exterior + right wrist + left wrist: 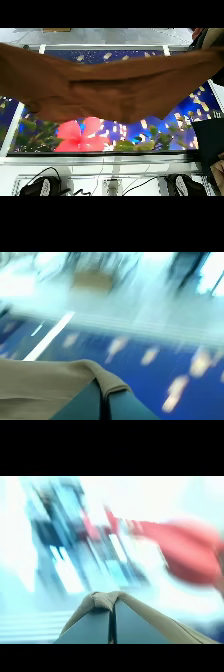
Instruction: Fold the clothes and pants, and hang the long-sleeved shirts on hangers.
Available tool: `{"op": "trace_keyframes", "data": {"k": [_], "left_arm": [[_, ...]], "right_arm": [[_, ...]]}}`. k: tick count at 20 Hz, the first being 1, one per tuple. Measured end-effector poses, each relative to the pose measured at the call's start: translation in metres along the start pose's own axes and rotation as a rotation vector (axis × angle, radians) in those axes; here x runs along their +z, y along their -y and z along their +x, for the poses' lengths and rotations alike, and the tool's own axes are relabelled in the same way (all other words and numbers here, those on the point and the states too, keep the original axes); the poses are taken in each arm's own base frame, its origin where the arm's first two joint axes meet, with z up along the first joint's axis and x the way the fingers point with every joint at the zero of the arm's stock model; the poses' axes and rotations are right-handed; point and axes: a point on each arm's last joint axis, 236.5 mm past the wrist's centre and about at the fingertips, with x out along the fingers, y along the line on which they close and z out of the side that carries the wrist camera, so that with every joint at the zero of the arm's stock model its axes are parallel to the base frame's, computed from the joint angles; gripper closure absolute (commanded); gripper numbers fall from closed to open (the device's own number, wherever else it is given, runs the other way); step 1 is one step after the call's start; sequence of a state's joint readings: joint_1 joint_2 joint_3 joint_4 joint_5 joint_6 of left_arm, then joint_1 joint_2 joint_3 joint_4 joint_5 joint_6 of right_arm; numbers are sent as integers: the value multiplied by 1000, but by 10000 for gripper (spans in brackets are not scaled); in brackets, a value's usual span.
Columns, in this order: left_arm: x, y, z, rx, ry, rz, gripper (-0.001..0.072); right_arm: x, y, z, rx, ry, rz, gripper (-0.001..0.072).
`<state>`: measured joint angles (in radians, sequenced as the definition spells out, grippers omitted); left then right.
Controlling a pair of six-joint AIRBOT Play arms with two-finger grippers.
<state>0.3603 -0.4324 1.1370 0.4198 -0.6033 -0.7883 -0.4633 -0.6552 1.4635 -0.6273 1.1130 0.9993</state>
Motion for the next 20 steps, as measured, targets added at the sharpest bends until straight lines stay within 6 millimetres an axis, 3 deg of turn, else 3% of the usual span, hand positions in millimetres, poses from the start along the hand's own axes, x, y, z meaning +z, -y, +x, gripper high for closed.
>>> {"op": "trace_keyframes", "data": {"k": [2, 4, 6, 8, 10, 12, 16, 20], "left_arm": [[55, 3, -32, 82, 186, 55, 701], [87, 3, -57, 148, 298, 112, 701], [95, -1, -64, 179, 327, 135, 701], [81, -9, -50, 177, 277, 133, 701], [40, -19, -19, 134, 139, 109, 701], [-26, -30, 18, 61, -67, 39, 701], [-194, -60, 70, -57, -504, -193, 701], [-358, -82, 89, -70, -811, -423, 701]], "right_arm": [[35, -15, -26, -49, 95, -79, 701], [57, -20, -41, -91, 162, -113, 701], [68, -15, -44, -113, 198, -102, 702], [66, 1, -31, -122, 183, -47, 701], [47, 26, -4, -111, 111, 42, 701], [5, 48, 34, -65, -33, 143, 700], [-113, 63, 118, 100, -395, 338, 699], [-234, 63, 193, 175, -666, 448, 699]]}}
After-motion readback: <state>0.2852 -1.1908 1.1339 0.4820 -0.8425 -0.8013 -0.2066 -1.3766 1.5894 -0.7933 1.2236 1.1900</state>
